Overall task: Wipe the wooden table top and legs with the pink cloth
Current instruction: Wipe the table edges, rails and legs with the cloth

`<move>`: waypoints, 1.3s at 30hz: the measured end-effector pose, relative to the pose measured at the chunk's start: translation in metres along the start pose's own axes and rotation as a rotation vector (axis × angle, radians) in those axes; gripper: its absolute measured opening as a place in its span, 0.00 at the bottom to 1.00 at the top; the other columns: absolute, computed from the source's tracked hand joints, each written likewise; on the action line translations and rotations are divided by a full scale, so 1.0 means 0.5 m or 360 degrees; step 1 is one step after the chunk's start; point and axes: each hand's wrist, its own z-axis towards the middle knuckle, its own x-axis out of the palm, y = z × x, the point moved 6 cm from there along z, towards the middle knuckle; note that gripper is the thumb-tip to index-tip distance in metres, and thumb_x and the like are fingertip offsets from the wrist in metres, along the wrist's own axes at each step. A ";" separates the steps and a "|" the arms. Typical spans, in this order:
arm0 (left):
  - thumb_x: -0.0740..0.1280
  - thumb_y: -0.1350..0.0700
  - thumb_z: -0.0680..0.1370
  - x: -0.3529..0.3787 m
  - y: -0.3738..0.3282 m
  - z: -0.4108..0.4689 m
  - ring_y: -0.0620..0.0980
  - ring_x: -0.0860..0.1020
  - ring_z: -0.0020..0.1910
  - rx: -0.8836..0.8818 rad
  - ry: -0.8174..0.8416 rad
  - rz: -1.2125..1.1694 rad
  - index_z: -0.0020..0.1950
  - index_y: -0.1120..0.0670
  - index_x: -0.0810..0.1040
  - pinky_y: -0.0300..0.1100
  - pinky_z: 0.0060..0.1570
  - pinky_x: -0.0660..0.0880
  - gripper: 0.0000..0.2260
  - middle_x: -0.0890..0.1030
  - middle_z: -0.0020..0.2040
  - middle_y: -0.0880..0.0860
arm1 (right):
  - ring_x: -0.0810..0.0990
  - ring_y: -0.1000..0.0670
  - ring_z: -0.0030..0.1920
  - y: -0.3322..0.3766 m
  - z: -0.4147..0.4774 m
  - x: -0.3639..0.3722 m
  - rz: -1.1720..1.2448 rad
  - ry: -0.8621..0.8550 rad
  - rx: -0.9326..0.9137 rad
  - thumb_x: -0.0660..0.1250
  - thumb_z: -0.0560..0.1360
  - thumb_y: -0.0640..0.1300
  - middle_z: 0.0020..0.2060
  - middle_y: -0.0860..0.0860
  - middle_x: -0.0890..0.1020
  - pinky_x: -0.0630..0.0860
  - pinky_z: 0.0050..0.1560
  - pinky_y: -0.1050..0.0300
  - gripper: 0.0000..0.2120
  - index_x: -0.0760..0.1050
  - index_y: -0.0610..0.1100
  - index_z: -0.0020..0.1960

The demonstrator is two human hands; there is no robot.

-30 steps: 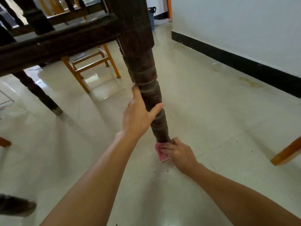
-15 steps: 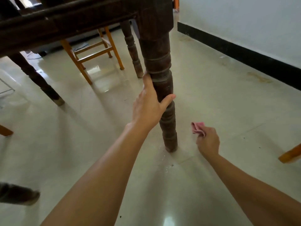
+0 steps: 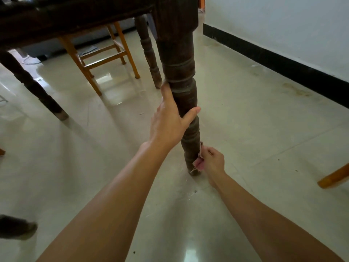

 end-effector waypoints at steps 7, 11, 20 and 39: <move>0.71 0.49 0.74 -0.001 -0.006 -0.004 0.52 0.70 0.69 -0.0007 0.0040 -0.0047 0.76 0.50 0.50 0.50 0.63 0.70 0.39 0.69 0.71 0.51 | 0.82 0.46 0.38 -0.044 -0.053 -0.022 -0.0359 -0.0076 -0.0577 0.67 0.77 0.38 0.46 0.49 0.81 0.82 0.40 0.44 0.17 0.77 0.63 0.47; 0.71 0.49 0.74 -0.001 -0.010 -0.007 0.52 0.69 0.69 -0.0006 0.0034 -0.0032 0.76 0.50 0.49 0.48 0.63 0.70 0.40 0.69 0.71 0.51 | 0.82 0.46 0.37 0.011 0.000 -0.045 -0.0599 -0.0166 -0.0579 0.66 0.77 0.37 0.45 0.49 0.79 0.81 0.41 0.44 0.12 0.80 0.50 0.57; 0.71 0.48 0.74 0.000 -0.007 -0.009 0.52 0.70 0.68 -0.0034 0.0052 -0.0033 0.76 0.51 0.49 0.48 0.62 0.71 0.39 0.69 0.71 0.51 | 0.82 0.51 0.39 -0.165 -0.125 0.053 -0.0607 0.0230 -0.0276 0.64 0.79 0.41 0.49 0.46 0.80 0.82 0.42 0.51 0.10 0.78 0.53 0.57; 0.71 0.48 0.74 0.003 -0.003 -0.005 0.52 0.68 0.70 -0.0026 0.0009 -0.0033 0.77 0.50 0.47 0.48 0.64 0.70 0.41 0.66 0.73 0.50 | 0.81 0.44 0.50 -0.079 0.049 -0.036 -0.0628 -0.0198 -0.0296 0.62 0.80 0.43 0.55 0.46 0.81 0.79 0.53 0.44 0.15 0.75 0.49 0.66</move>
